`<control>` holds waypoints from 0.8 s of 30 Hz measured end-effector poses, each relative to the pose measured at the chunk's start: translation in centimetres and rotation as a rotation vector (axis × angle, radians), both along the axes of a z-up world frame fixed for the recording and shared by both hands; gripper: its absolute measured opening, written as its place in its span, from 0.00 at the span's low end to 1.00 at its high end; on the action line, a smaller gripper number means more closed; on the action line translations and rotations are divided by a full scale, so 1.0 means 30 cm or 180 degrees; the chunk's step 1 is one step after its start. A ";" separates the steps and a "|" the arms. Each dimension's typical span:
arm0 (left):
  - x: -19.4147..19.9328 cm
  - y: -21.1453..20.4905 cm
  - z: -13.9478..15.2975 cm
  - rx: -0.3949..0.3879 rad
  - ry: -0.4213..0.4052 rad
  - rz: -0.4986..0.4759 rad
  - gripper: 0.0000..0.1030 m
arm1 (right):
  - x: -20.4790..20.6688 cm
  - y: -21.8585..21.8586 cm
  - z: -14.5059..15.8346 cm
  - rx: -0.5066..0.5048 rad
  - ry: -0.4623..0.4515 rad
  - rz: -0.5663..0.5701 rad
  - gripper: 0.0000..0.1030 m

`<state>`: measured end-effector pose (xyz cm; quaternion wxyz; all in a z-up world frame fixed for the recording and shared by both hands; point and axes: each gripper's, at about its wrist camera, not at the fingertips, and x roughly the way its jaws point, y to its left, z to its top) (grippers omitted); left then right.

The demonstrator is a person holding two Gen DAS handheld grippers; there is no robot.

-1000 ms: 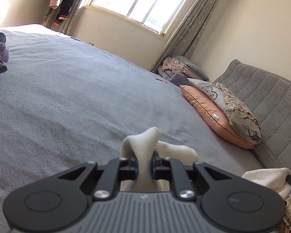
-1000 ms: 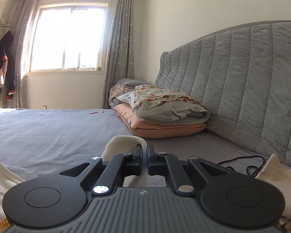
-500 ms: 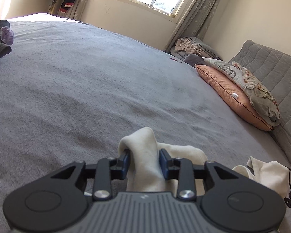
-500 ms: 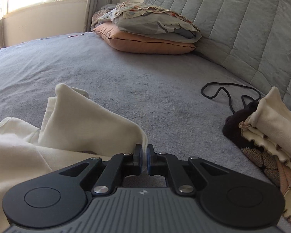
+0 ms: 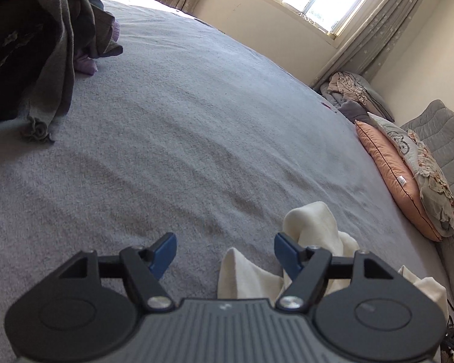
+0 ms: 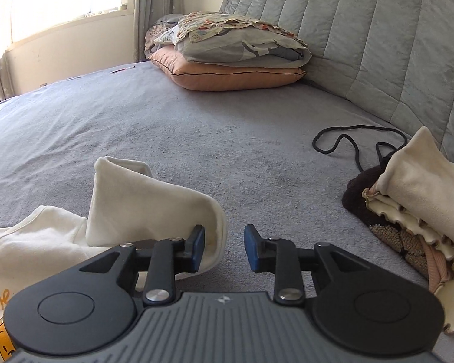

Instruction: Fold clothes

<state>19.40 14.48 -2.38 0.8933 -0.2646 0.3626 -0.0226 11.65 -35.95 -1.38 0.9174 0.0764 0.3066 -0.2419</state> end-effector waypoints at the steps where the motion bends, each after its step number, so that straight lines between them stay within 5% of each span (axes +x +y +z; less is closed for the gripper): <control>1: -0.004 0.004 -0.017 -0.0123 0.0069 -0.0075 0.62 | -0.001 0.002 0.002 0.0016 -0.0010 0.0004 0.30; 3: -0.007 -0.002 -0.048 -0.0327 0.0167 -0.0234 0.43 | 0.000 0.009 0.005 0.0012 -0.0021 0.0025 0.30; 5: -0.006 -0.021 -0.070 -0.0355 0.0220 -0.0294 0.36 | 0.000 0.016 0.005 0.0015 -0.0038 0.0037 0.30; 7: -0.005 -0.042 -0.083 -0.0306 0.0230 -0.0321 0.11 | -0.001 0.023 0.005 0.0041 -0.0048 0.0055 0.30; 15: -0.028 -0.090 0.058 0.0553 -0.0222 -0.0125 0.06 | -0.003 0.040 0.010 0.0012 -0.0065 0.0100 0.31; 24: -0.005 0.035 0.220 0.1277 -0.0426 0.0277 0.06 | -0.008 0.034 0.017 0.0041 -0.0108 0.0095 0.31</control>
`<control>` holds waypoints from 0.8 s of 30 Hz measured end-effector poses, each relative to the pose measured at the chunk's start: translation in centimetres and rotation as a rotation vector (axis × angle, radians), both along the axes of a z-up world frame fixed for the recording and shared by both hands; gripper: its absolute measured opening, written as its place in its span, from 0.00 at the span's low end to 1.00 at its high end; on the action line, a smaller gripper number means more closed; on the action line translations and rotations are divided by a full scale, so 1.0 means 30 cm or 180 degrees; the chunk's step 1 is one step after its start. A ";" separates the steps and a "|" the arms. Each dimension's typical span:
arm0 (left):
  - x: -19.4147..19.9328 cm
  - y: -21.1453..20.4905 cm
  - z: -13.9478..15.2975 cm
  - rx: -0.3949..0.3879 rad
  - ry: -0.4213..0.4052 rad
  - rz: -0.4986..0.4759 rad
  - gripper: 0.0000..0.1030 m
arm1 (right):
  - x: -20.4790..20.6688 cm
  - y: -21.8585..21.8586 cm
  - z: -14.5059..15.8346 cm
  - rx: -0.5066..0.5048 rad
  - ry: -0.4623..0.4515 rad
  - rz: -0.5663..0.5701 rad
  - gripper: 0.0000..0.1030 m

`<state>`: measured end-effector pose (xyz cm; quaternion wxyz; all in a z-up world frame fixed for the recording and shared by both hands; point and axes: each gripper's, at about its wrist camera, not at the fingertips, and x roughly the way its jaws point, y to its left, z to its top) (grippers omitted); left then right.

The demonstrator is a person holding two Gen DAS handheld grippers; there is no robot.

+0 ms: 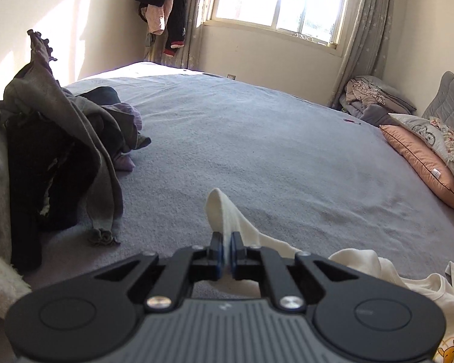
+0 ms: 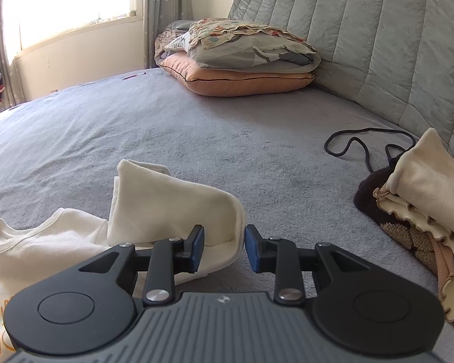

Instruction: Fold clothes

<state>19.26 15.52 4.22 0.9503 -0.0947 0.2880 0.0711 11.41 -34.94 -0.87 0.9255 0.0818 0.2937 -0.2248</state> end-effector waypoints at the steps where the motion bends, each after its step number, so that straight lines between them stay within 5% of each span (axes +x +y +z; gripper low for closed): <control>1: 0.001 0.017 0.010 0.0056 -0.0016 0.0053 0.06 | 0.000 0.000 0.000 -0.0003 -0.0001 0.0002 0.31; 14: 0.021 0.229 0.135 0.0602 -0.0154 0.0660 0.06 | 0.000 -0.002 0.001 -0.0023 -0.0017 0.0013 0.31; 19: 0.035 0.276 0.150 0.0795 0.0046 0.0845 0.07 | 0.009 -0.002 -0.002 -0.0077 -0.0009 0.0036 0.31; 24: 0.048 0.309 0.089 0.0664 0.0354 0.0940 0.09 | 0.016 0.004 -0.002 -0.0098 -0.0004 0.0058 0.31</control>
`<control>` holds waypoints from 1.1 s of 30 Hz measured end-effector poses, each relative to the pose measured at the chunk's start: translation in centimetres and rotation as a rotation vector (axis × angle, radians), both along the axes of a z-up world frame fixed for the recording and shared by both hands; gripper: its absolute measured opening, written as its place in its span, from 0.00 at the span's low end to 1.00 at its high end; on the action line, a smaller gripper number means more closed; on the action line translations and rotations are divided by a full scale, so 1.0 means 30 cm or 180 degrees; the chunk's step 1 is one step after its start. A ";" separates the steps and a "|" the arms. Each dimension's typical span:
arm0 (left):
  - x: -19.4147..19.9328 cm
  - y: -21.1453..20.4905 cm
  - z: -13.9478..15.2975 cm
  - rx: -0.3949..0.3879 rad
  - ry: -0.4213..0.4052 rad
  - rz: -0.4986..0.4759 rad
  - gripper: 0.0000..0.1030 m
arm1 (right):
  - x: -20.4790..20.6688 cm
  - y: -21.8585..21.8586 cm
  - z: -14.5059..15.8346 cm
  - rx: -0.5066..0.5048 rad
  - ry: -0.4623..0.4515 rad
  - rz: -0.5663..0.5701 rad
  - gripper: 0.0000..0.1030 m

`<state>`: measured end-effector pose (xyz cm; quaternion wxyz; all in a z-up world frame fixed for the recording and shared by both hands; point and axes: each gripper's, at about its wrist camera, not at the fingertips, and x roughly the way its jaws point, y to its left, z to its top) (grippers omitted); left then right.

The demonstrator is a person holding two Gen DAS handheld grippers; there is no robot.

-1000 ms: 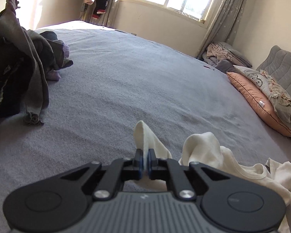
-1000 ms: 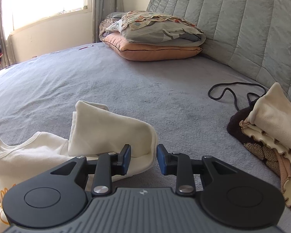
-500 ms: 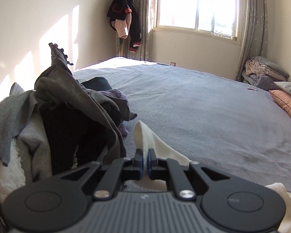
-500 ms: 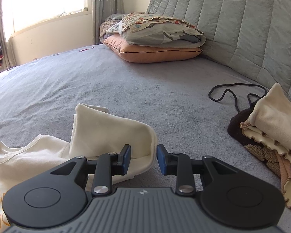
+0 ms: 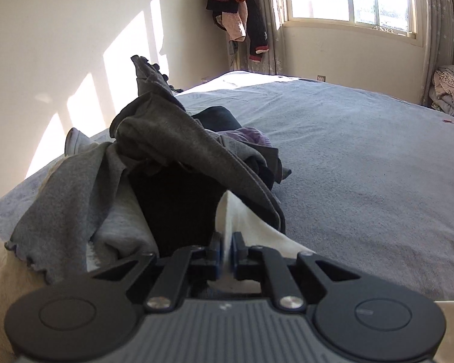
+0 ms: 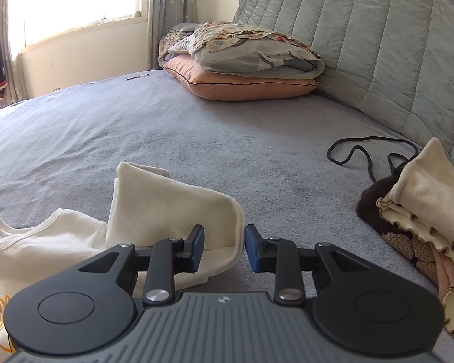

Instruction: Fold clothes

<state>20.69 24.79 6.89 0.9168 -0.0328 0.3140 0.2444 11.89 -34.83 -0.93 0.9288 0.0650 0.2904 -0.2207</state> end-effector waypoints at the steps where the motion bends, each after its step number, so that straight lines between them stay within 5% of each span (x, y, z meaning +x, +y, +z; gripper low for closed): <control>1: 0.000 0.003 -0.012 -0.0037 0.0031 0.0016 0.10 | 0.000 0.000 0.001 0.0004 -0.0001 0.0005 0.32; 5: -0.004 -0.003 -0.037 -0.0056 0.0050 0.0041 0.16 | -0.007 -0.006 0.016 0.0075 -0.0051 0.0042 0.34; 7: -0.008 -0.013 -0.037 -0.0043 0.0035 0.0033 0.49 | -0.012 -0.011 0.029 0.0120 -0.0100 0.0081 0.39; 9: -0.015 -0.026 -0.033 -0.0055 -0.0005 0.0005 0.61 | -0.015 -0.008 0.045 0.0124 -0.0150 0.0136 0.42; 18: -0.063 -0.166 -0.036 -0.0543 -0.0139 -0.0478 0.65 | 0.036 0.030 0.114 0.0045 -0.0197 0.0503 0.48; 29: -0.175 -0.437 -0.179 -0.1252 0.0029 -0.1343 0.77 | 0.165 0.025 0.109 0.0261 -0.0079 0.0667 0.46; 32: -0.186 -0.504 -0.203 -0.1414 0.0185 -0.1539 0.77 | 0.191 0.025 0.096 0.0241 0.0006 0.0642 0.29; 33: -0.197 -0.523 -0.199 -0.1416 0.0180 -0.1607 0.77 | 0.197 0.025 0.092 0.0236 0.0032 0.0629 0.13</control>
